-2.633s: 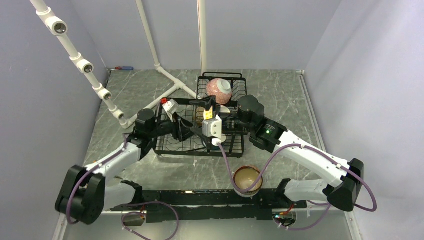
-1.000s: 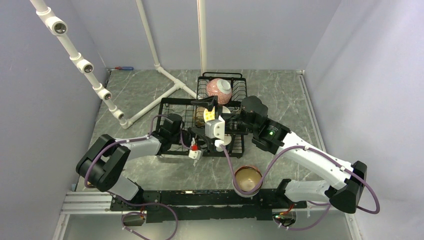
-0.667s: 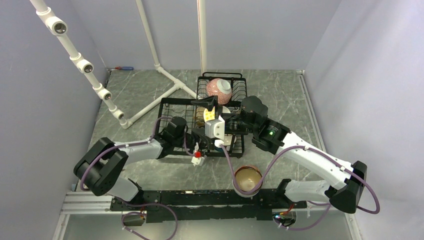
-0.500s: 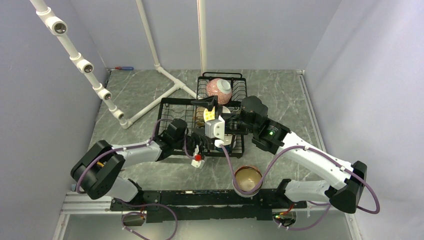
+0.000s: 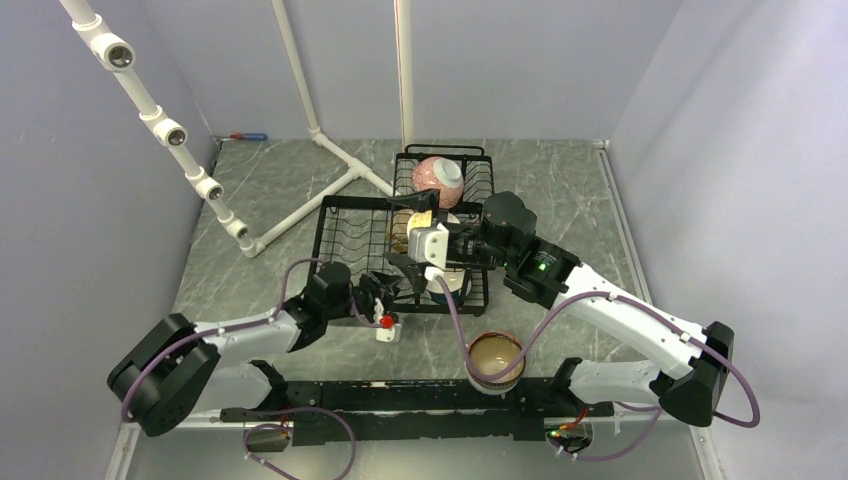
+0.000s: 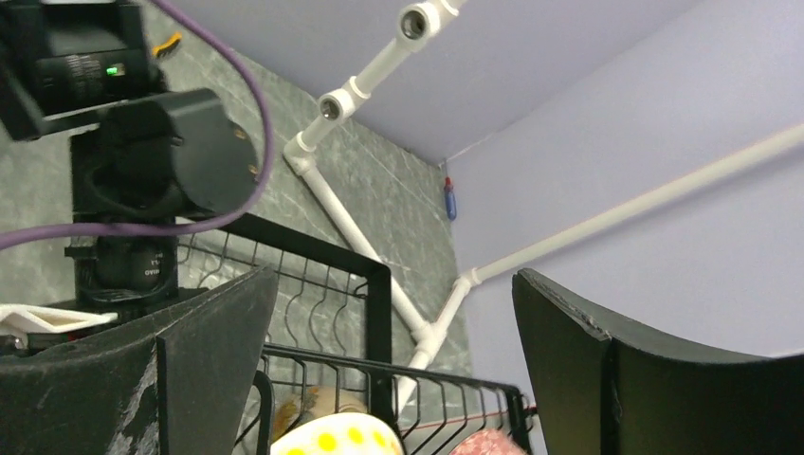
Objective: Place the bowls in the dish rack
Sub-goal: Pick up the bowl from the dish rack.
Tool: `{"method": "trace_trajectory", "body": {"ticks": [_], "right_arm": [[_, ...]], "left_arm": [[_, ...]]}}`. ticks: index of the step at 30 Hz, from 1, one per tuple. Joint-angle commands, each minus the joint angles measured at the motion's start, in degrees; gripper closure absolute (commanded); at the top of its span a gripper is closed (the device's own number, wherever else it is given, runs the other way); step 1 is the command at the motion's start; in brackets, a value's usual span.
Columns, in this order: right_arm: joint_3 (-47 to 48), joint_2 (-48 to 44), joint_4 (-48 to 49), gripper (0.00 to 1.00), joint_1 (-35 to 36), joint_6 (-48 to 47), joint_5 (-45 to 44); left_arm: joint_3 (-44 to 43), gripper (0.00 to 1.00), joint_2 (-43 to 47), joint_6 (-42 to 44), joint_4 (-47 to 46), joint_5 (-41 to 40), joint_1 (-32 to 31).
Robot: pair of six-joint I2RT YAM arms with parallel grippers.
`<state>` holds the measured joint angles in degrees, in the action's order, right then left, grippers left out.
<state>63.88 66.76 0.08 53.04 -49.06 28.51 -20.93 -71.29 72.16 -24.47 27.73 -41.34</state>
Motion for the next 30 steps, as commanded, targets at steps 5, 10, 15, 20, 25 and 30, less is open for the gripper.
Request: {"method": "trace_trajectory", "body": {"ticks": [5, 10, 15, 20, 25, 30], "right_arm": [[4.84, -3.02, 8.17, 0.00, -1.16, 24.94, -29.57], [1.99, -7.73, 7.74, 0.00, -13.75, 46.13, -44.15], [-6.46, -14.87, 1.78, 0.00, -27.83, 62.85, -51.72], [-16.51, -19.78, -4.71, 0.00, -37.73, 72.98, -51.24], [-24.73, -21.28, -6.38, 0.01, -43.35, 80.40, -35.95], [-30.91, -20.28, -6.46, 0.05, -43.41, 87.27, -21.53]], "left_arm": [[7.94, 0.41, 10.72, -20.98, -19.11, -15.16, -0.32], [8.27, 0.23, 17.88, -35.64, -17.92, -21.42, -0.29], [4.16, 0.07, 23.86, -51.55, -6.02, -26.45, -0.31], [-3.90, 0.06, 23.33, -70.76, 8.88, -37.34, -0.29], [-12.38, 0.06, 18.81, -90.63, 23.68, -41.89, -0.31], [-14.25, 0.14, 16.55, -107.74, 29.98, -40.20, -0.21]]}}
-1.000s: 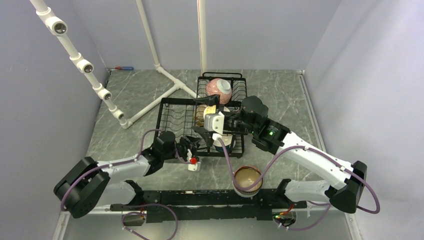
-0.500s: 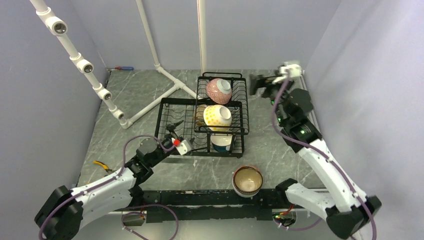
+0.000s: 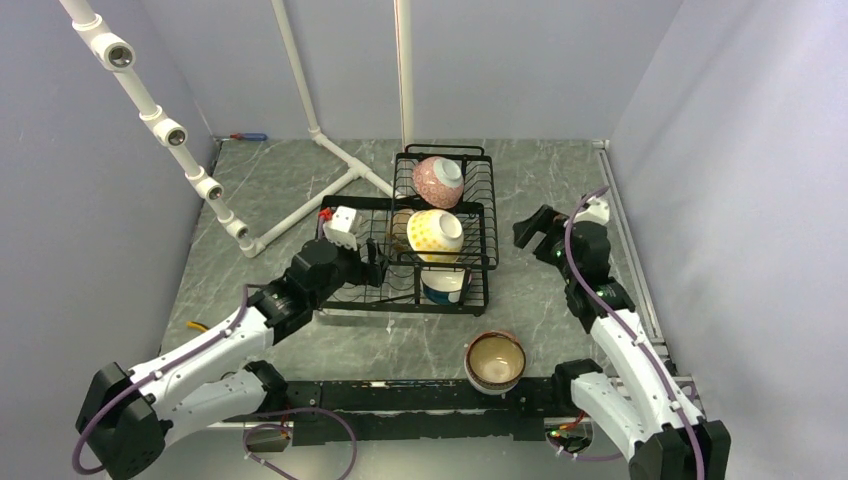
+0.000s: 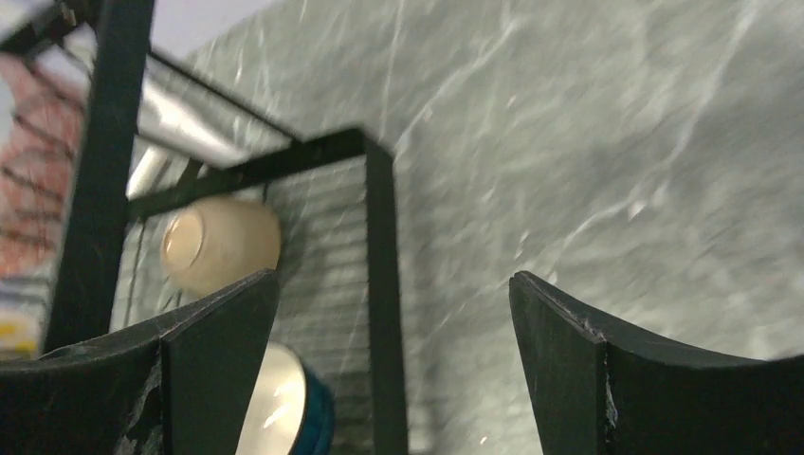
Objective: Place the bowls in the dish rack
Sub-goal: Pick up the bowl from the dish rack.
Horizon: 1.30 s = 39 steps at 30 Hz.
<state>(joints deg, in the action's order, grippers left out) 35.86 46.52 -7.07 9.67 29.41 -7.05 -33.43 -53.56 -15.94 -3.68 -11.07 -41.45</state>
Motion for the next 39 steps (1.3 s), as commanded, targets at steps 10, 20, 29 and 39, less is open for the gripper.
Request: {"method": "trace_trajectory", "body": {"ticks": [10, 20, 29, 39], "right_arm": [[-10.14, 3.95, 10.90, 0.16, -0.26, 17.46, 35.35], [-12.73, 9.41, 14.89, 0.25, 0.29, 21.66, 42.20], [-11.10, 16.16, 11.31, 0.28, 5.24, 20.97, 40.03], [-9.55, 21.91, 16.74, 0.45, 8.99, 21.35, 40.31]], "left_arm": [[6.86, 0.20, -1.76, -40.82, -1.10, 14.64, 6.31], [2.78, 0.27, -22.66, -47.29, -19.83, 44.20, 14.92], [-4.89, 0.28, -34.00, -47.99, -19.31, 50.97, 13.54], [-9.38, 0.42, -42.63, -47.87, -18.36, 54.59, 9.26]]}}
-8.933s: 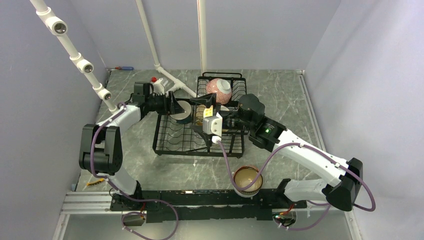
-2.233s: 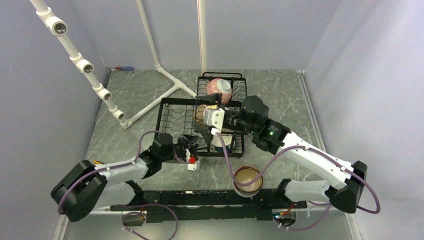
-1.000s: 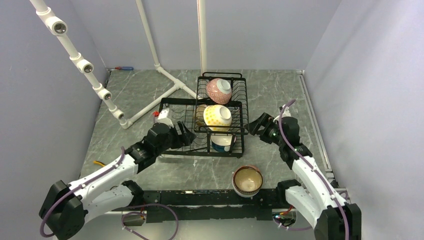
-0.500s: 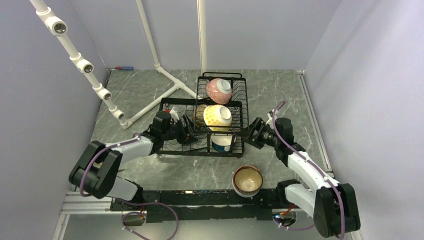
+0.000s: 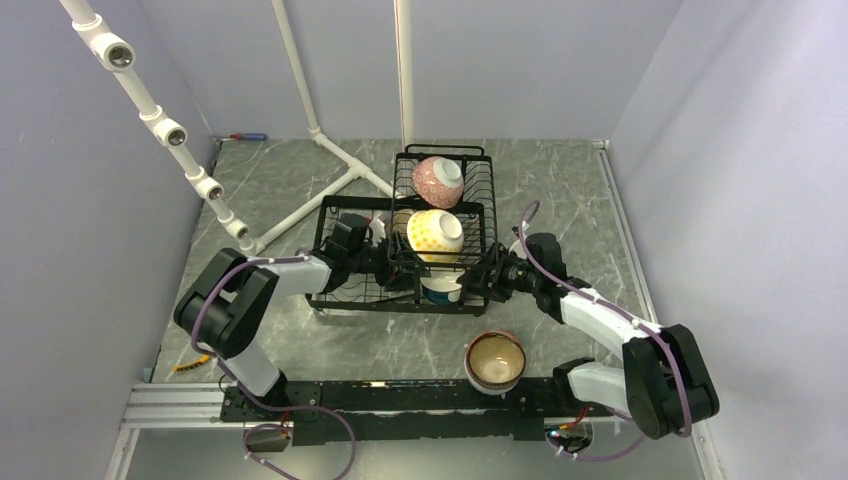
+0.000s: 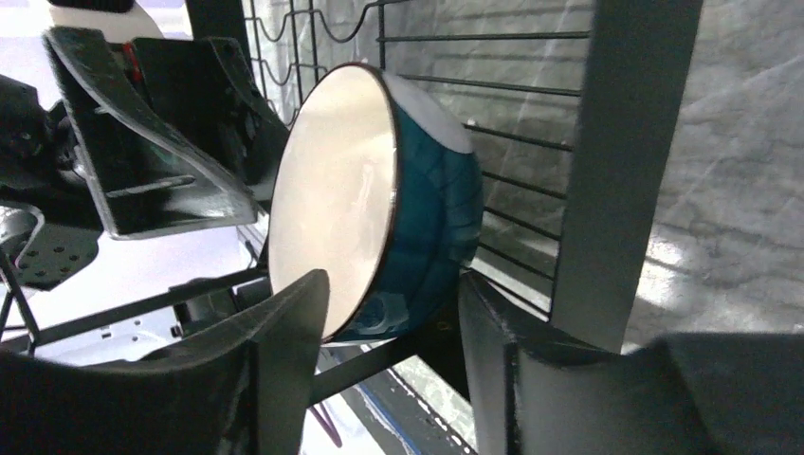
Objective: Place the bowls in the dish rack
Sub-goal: Pick up the bowl from the dish rack.
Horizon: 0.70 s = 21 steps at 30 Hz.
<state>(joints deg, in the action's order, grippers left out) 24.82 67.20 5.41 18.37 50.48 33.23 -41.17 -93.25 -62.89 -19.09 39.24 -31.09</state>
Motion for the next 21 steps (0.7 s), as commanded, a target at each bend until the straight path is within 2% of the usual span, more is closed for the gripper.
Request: {"method": "trace_trajectory", "body": {"ticks": [1, 7, 10, 12, 14, 18, 21], "right_arm": [[1.73, 1.90, 4.60, 0.49, 0.46, 0.07, 0.40], [3.06, 4.22, 4.98, 0.55, 1.31, -1.57, 0.73], [3.17, 4.37, 6.75, 0.55, 1.57, -1.91, 1.69], [2.88, 3.90, 8.42, 0.50, 1.66, -1.73, 2.67], [2.76, 2.93, 9.06, 0.41, 1.67, -2.18, 2.97], [3.16, -0.89, 6.17, 0.24, 1.64, -5.00, 0.62], [3.15, -4.64, 1.93, 0.14, 1.21, -6.14, -4.15]], "left_arm": [[-2.34, 0.42, -3.39, -0.75, -2.66, 4.42, -1.61], [-5.37, 0.49, -4.65, 2.51, 2.40, 3.78, -3.30], [-7.19, 0.67, -4.33, 6.12, 7.36, 2.57, -3.45], [-8.27, 0.86, -3.68, 9.23, 10.17, 1.65, -3.58], [-9.01, 0.96, -2.55, 11.35, 12.78, 0.31, -3.58], [-10.07, 0.97, 1.05, 15.36, 18.60, -4.41, -3.56], [-11.53, 0.97, 5.07, 19.06, 27.52, -11.40, -3.49]]}}
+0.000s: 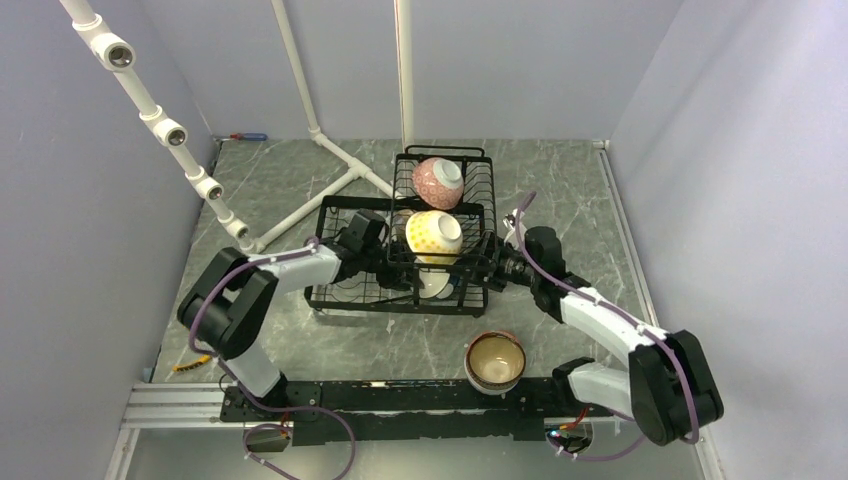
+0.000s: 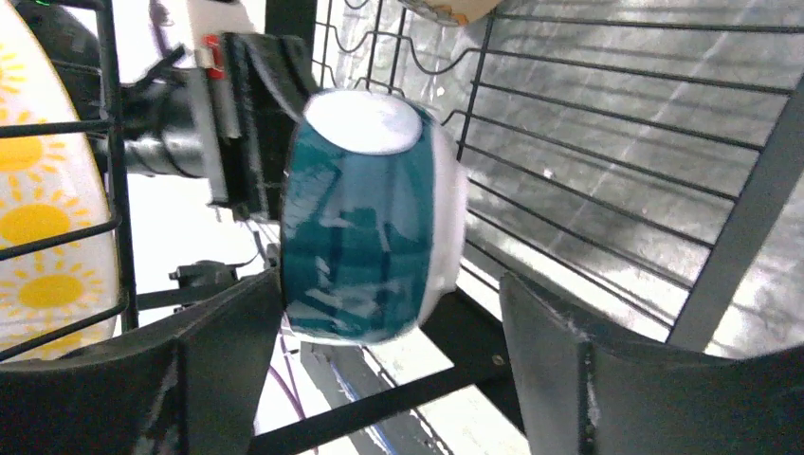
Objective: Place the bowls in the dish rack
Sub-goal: Pick up the bowl from the dish rack, then adjust the dish rack at the center of the board, then adjust the bowl.
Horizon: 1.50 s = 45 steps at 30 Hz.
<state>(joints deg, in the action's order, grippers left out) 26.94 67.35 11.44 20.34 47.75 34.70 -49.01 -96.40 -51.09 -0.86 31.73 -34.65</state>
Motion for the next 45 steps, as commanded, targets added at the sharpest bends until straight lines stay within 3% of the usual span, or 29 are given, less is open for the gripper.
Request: {"method": "trace_trajectory", "body": {"ticks": [1, 8, 19, 24, 31, 37, 38, 41, 42, 43, 45], "right_arm": [[0.90, -6.05, -5.13, 0.10, -0.96, -3.52, -7.01], [-0.61, -13.52, -11.11, 0.00, -2.75, -4.02, -15.56], [1.58, -16.62, -22.04, 0.00, -3.37, -9.05, -26.85], [-1.46, -18.70, -21.03, 0.00, -3.55, -8.28, -38.73], [-9.92, -16.54, -6.18, 0.00, -5.39, -3.79, -29.56], [-10.71, -10.19, -1.21, 0.01, -6.80, -4.74, -22.17], [-10.58, -9.54, -0.74, 0.04, -6.80, -6.31, -21.74], [-12.44, -10.34, 3.34, 0.41, -7.02, -8.25, -22.53], [-13.48, -11.00, 4.68, 0.74, -7.06, -6.63, -24.45], [-14.35, -11.51, 5.51, 0.89, -7.07, -4.83, -26.14], [-15.93, -11.24, 9.39, 0.95, -7.10, -3.08, -25.44]], "left_arm": [[-4.25, 0.97, 9.46, 8.82, 12.24, -6.26, 0.12], [-7.93, 0.97, 15.05, 14.95, 30.40, -22.23, 0.97], [-6.61, 0.97, 22.24, 17.61, 36.50, -28.64, 6.54], [-5.85, 0.97, 24.62, 18.69, 36.17, -29.64, 8.22], [-4.98, 0.97, 24.35, 18.99, 33.65, -26.79, 8.36], [-3.68, 0.97, 21.95, 18.73, 31.56, -25.13, 8.38], [-3.57, 0.97, 21.91, 18.89, 31.23, -24.85, 8.38], [-3.37, 0.97, 21.87, 19.08, 30.85, -25.17, 8.41], [-3.41, 0.97, 21.81, 19.17, 30.84, -25.26, 8.46], [-3.45, 0.97, 21.71, 19.18, 30.83, -25.30, 8.46], [-3.57, 0.97, 21.42, 19.19, 30.70, -25.08, 8.46]]}}
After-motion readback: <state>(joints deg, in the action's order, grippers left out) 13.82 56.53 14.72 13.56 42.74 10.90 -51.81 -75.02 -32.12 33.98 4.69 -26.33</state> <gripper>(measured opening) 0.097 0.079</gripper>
